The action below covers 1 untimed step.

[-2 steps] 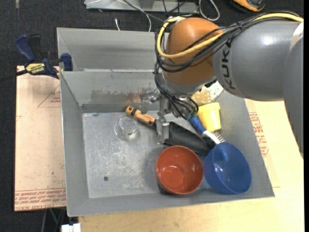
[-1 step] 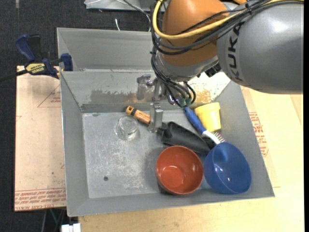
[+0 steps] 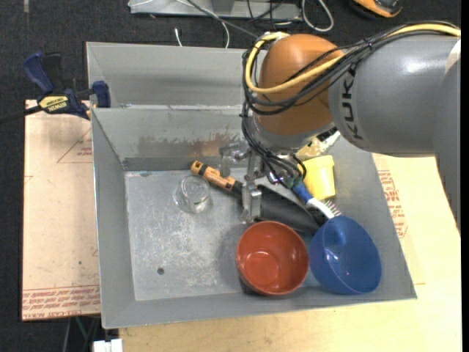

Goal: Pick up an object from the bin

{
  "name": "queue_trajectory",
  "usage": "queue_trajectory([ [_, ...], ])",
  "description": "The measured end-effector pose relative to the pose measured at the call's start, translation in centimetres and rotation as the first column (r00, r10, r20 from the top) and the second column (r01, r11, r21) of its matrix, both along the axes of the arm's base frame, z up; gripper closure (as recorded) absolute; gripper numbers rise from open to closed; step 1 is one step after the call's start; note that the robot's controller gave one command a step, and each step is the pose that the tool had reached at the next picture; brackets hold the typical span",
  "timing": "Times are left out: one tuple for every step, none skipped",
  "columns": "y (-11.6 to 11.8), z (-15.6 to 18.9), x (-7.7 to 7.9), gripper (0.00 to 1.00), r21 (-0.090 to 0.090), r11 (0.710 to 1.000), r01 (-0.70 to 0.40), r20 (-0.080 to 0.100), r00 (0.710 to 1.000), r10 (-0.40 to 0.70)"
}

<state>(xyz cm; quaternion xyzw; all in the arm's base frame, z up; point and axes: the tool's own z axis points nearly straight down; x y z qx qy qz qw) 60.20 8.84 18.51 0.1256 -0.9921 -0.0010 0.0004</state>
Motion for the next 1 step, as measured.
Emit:
queue_trajectory([
  [2.05,6.06,-0.09,0.00,0.006,0.989,-0.146,0.018,0.989,0.146],
])
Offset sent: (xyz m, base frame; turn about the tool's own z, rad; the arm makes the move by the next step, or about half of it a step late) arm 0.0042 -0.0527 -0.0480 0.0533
